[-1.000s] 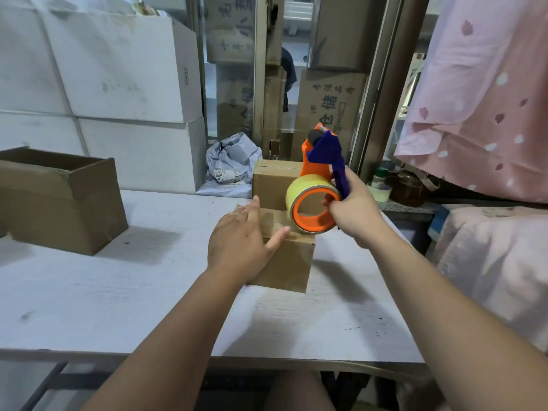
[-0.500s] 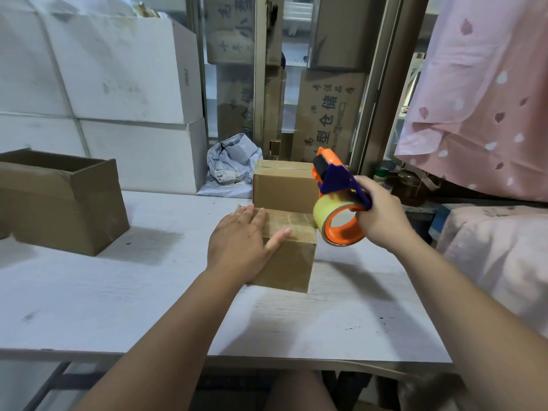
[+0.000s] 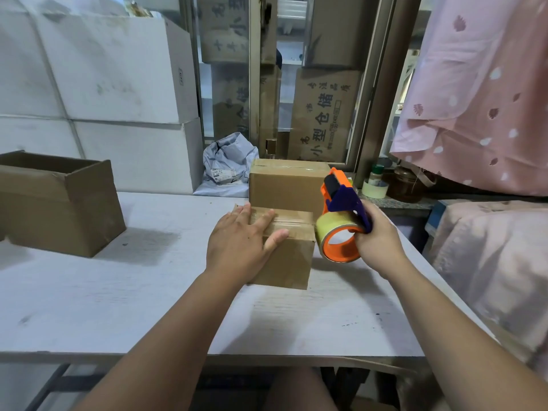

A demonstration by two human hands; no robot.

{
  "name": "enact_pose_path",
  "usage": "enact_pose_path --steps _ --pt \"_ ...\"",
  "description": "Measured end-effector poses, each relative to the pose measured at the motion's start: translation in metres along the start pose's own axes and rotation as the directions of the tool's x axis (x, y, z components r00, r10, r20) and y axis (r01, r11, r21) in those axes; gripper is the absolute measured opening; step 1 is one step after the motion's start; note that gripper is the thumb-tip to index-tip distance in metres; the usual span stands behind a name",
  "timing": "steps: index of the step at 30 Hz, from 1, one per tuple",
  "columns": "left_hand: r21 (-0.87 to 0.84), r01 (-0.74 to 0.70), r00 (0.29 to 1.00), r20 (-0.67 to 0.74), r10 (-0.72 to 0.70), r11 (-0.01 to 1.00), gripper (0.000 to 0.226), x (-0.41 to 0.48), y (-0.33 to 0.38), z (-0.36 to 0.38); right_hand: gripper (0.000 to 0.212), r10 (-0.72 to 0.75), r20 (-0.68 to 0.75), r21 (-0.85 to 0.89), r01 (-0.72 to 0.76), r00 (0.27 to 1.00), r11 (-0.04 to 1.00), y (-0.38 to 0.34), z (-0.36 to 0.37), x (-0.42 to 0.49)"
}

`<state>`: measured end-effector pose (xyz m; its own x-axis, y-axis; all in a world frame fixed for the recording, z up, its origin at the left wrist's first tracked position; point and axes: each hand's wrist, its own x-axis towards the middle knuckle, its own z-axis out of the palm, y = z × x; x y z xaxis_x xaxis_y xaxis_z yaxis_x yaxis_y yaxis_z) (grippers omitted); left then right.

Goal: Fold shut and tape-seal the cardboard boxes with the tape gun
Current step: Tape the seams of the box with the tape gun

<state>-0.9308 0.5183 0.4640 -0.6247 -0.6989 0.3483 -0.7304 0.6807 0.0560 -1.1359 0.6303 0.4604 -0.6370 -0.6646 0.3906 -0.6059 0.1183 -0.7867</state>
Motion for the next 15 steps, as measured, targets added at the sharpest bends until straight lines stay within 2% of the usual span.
enact_pose_path --steps 4,8,13,15 --pt "0.009 0.017 1.000 0.021 -0.017 1.000 0.088 0.000 0.002 -0.001 0.061 0.101 -0.040 0.082 -0.097 0.994 0.992 0.010 0.015 -0.011" --pt "0.016 0.037 0.999 0.039 -0.038 0.999 0.091 -0.001 0.005 -0.005 0.062 0.188 -0.082 0.244 -0.163 0.979 0.956 0.015 0.032 -0.026" --pt "0.043 0.056 0.990 0.124 -0.061 0.997 0.104 -0.003 0.010 -0.014 0.064 0.202 -0.043 0.300 -0.180 0.979 0.937 0.010 0.036 -0.019" --pt "0.040 0.089 0.989 0.116 -0.093 0.995 0.086 0.006 0.011 -0.022 0.065 0.197 -0.022 0.290 -0.182 0.980 0.940 0.006 0.040 -0.017"
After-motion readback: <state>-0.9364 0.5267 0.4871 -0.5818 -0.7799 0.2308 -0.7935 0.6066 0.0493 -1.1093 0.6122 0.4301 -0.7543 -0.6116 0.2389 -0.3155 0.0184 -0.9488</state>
